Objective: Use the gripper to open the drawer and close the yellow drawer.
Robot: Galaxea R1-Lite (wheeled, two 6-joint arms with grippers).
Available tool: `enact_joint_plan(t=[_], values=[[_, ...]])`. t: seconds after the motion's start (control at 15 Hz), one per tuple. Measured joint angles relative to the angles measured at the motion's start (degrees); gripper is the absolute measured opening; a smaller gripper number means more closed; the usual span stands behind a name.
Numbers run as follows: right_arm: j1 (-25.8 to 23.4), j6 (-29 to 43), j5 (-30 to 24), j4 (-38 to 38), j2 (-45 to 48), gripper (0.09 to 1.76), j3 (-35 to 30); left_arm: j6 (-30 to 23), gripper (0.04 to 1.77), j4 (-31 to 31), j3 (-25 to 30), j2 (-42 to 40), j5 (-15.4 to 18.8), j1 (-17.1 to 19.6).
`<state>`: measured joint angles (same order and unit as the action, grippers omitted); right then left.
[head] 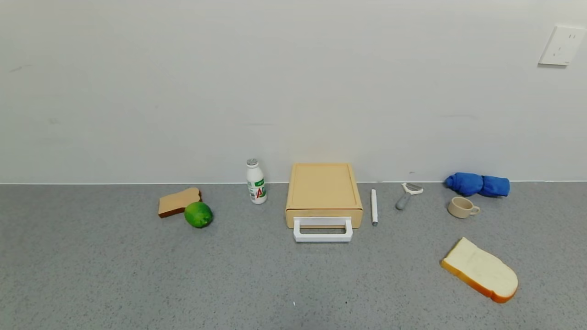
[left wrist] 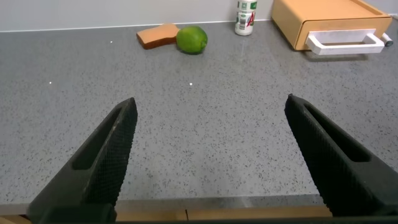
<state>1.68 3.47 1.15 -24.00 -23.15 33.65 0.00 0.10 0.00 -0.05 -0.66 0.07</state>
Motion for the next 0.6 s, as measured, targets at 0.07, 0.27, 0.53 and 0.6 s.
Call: enact_joint_plan(t=[0.07,0.27,0.53,0.6], values=[[-0.23,0.0,0.04,-2.01,3.21,1.64,0.0,0.0,1.72,-0.02,0.0,0.0,0.0,0.0],[-0.94,-0.06,0.09,-6.06,11.63,1.66,-1.71,0.0,1.72,0.0,0.0,0.0,-0.02,0.0],[-1.48,-0.41,1.22,1.35,20.48,1.68,-9.12,0.0,1.72,0.0,0.0,0.0,0.0,0.0],[-1.57,-0.48,1.63,5.24,21.47,1.68,-11.79,0.02,1.72,0.0,0.0,0.0,0.0,0.0]])
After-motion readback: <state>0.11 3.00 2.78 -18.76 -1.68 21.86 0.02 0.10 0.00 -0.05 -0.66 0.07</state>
